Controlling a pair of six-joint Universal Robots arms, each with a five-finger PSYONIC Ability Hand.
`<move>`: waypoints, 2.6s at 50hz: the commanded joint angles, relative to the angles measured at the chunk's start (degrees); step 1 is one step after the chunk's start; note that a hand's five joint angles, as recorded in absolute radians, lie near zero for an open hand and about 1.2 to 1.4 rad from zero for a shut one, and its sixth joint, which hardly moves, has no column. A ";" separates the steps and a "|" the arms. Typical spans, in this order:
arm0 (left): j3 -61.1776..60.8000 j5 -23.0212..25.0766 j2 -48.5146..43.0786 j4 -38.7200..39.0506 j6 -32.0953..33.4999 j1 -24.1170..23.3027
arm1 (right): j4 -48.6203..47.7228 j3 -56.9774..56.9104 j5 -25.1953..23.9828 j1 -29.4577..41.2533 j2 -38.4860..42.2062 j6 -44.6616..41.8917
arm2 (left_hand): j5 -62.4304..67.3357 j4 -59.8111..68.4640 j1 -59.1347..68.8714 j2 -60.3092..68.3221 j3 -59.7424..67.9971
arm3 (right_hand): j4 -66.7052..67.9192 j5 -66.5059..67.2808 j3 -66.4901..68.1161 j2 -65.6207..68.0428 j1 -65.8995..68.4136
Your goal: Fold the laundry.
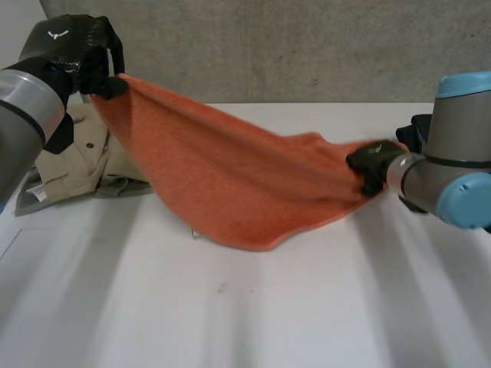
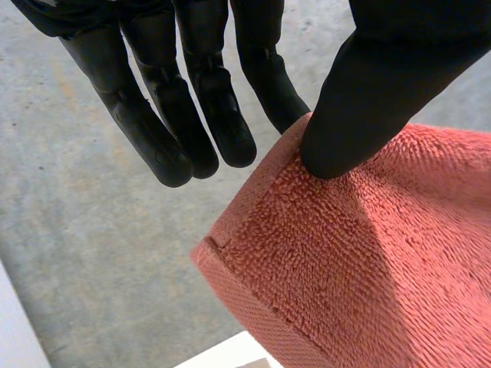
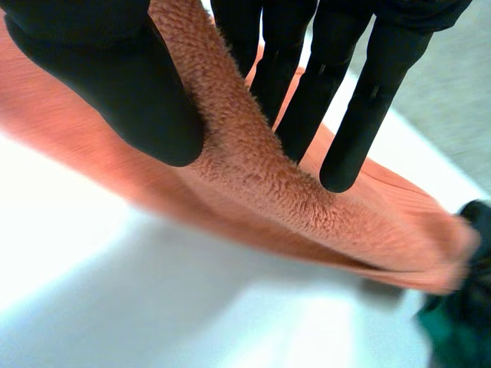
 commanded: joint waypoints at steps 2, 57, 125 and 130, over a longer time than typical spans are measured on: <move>11.75 -1.01 -8.51 -0.76 0.74 1.48 | -3.30 26.06 -2.41 20.27 -16.55 5.97 | 14.22 11.53 13.16 11.41 27.88 | 11.62 13.05 12.19 12.73 16.06; -0.62 9.45 20.05 7.05 4.00 -2.84 | -9.92 -25.07 -10.24 6.69 20.54 9.88 | 14.22 11.53 13.16 11.41 27.88 | 11.62 13.05 12.19 12.72 16.06; -35.45 4.71 3.18 -15.46 47.42 7.20 | 7.67 37.33 -2.15 -21.53 -22.97 -38.30 | 14.22 11.53 13.16 11.41 27.88 | 11.62 13.05 12.19 12.73 16.06; -20.25 -0.65 -8.32 -4.30 36.27 3.33 | -5.16 30.82 -2.94 -17.84 -17.52 -26.87 | 14.22 11.53 13.16 11.41 27.88 | 11.62 13.05 12.19 12.73 16.06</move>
